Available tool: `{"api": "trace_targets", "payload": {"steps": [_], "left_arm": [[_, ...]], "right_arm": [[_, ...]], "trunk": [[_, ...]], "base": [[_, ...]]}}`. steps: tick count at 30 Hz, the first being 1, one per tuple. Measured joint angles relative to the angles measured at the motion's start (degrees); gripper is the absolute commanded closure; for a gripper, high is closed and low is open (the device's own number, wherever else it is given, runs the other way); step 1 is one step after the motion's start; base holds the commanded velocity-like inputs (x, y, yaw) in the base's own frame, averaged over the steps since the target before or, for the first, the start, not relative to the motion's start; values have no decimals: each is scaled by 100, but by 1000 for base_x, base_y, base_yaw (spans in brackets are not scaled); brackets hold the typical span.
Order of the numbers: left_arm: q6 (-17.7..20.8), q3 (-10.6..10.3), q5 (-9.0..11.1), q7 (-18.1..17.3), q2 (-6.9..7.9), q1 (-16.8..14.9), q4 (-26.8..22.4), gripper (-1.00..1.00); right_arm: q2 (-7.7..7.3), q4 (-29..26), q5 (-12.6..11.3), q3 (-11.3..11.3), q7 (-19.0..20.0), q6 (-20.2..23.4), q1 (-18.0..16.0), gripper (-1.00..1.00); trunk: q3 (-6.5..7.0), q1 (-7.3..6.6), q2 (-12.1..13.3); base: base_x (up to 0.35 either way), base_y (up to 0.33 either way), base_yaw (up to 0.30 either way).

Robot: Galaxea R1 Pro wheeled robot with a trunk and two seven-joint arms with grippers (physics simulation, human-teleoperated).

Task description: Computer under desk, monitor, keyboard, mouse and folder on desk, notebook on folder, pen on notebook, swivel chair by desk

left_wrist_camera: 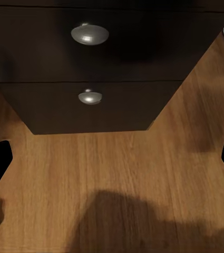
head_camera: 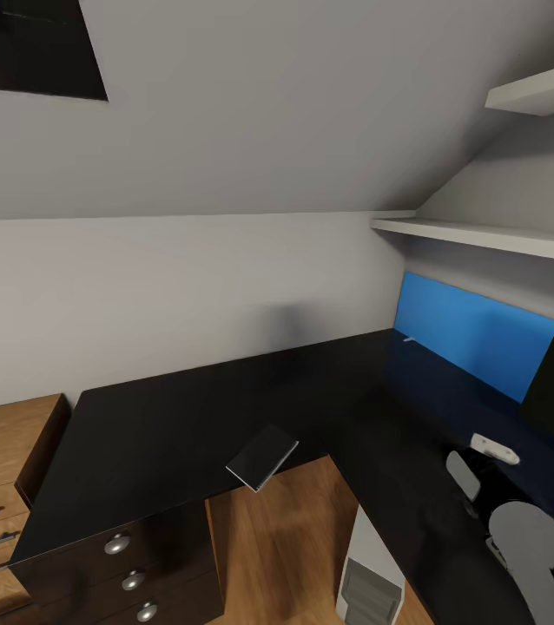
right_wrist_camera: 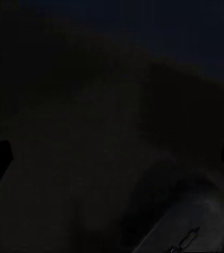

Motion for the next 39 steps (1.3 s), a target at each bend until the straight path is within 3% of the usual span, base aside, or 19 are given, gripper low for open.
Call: {"api": "trace_targets", "payload": {"steps": [1, 5, 7, 10, 14, 17, 22, 30, 36, 39], "left_arm": [[-1, -2, -2, 0, 0, 0, 45, -100], [-1, -3, -4, -2, -1, -1, 80, -100], [1, -4, -4, -3, -6, -1, 95, -100], [4, -7, -4, -6, -8, 0, 98, -100], [2, -14, -8, -8, -9, 1, 100, -100], [-1, -7, -14, -3, -8, 0, 101, -100], [-1, -6, -18, -1, -9, 0, 99, -100], [-2, 3, -23, 0, -2, 0, 100, -100], [-1, 5, -24, -5, 0, 0, 100, -100], [-1, 4, -21, -1, 0, 0, 99, -100]], "right_arm": [[127, -196, 62, 138, -16, -55, 9, -100], [375, -381, 201, 352, -25, -132, 22, -100], [661, -426, 240, 423, -27, -156, 32, -100], [795, -436, 258, 456, -28, -161, 39, -100], [1104, -447, 259, 672, -35, -237, 53, -100], [1461, -452, 406, 982, -85, -497, 106, -100], [1744, -455, 585, 1075, -353, -659, 177, -100], [2157, -445, 1103, 1169, -721, -867, 319, -100], [2196, -445, 1144, 1545, -740, -906, 426, -100], [2198, -446, 1147, 1606, -740, -911, 445, -100]], "trunk": [[0, 0, 0], [0, 0, 0], [0, 0, 0], [0, 0, 0], [0, 0, 0], [0, 0, 0], [0, 0, 0], [0, 0, 0], [0, 2, 0], [0, 3, 0]], "base": [[0, 0, 0], [0, 0, 0], [0, 0, 0], [0, 0, 0], [0, 0, 0], [0, 0, 0], [0, 0, 40], [0, 0, 234], [-88, 0, 282], [-287, 0, 284]]}}
